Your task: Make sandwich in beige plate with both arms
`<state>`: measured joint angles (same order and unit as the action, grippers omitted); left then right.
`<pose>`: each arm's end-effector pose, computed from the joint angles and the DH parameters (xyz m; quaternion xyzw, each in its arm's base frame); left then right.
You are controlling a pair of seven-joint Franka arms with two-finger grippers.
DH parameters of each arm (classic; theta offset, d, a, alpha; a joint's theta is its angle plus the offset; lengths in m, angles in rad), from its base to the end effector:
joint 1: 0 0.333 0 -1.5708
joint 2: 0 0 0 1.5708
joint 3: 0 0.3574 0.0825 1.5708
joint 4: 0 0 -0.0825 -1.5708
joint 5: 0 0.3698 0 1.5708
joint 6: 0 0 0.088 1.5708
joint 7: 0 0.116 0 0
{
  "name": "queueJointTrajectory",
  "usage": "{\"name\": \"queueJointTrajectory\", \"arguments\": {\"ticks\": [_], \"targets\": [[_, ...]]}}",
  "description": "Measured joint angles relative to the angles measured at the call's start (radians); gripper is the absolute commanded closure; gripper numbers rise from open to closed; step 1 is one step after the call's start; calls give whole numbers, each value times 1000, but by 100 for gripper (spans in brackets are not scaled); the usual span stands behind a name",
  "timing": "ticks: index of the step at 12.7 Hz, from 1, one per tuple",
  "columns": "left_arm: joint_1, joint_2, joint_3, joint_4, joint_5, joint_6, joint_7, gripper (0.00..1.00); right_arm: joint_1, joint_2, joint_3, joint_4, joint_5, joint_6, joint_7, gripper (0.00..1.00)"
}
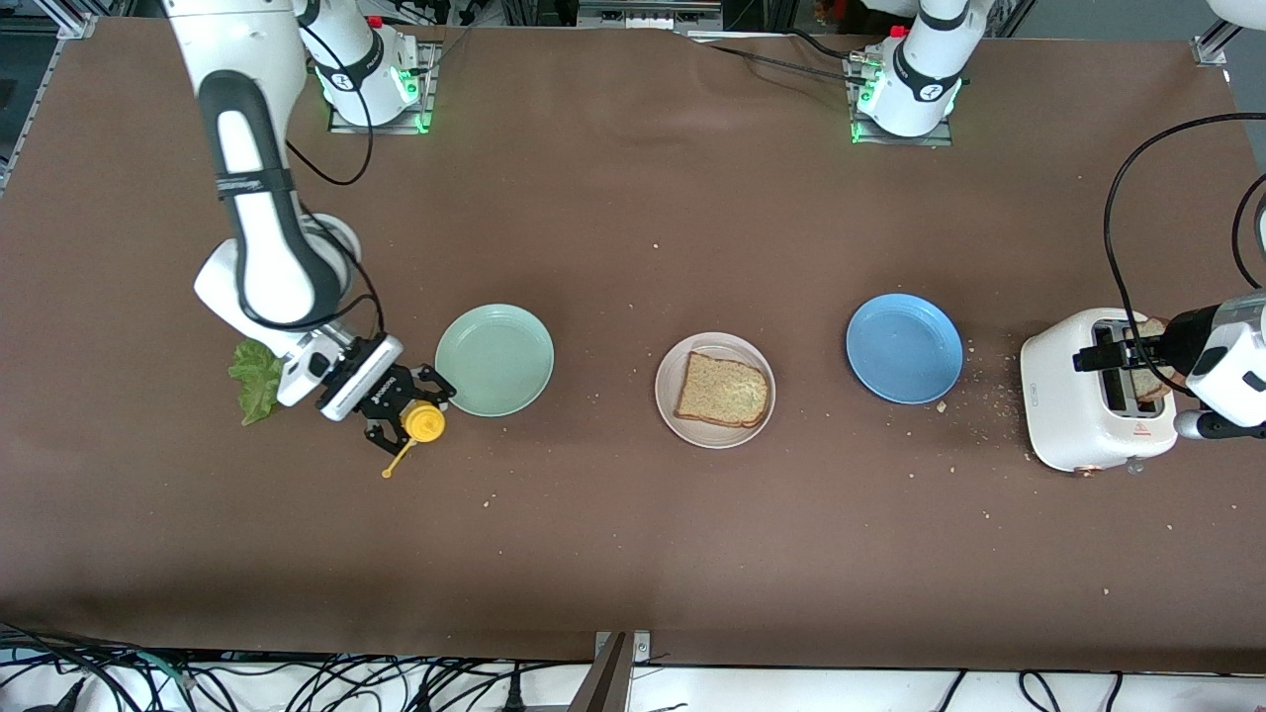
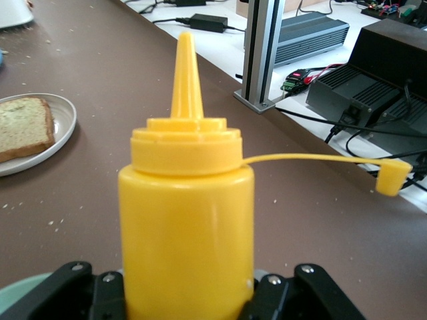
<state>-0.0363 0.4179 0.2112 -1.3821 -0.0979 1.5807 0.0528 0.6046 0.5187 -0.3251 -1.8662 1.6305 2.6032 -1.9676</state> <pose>0.6546 0.0784 0.4946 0.9925 0.0620 -0.1036 0.0172 0.6353 0.1882 0.3024 -0.8119 -0.4149 -0.3732 0.1712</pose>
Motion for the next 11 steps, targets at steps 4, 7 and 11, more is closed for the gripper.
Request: {"name": "queueJointTrajectory", "arguments": {"ticks": [4,7,11], "targets": [[0,0,0,0,0,-17,-3,0,134,32,2,64,-267,196,344,100],[0,0,0,0,0,-18,-4,0,161,67,0,103,-541,225,600,100],[0,0,0,0,0,-31,-4,0,156,71,-19,135,-786,176,823,100]]}}
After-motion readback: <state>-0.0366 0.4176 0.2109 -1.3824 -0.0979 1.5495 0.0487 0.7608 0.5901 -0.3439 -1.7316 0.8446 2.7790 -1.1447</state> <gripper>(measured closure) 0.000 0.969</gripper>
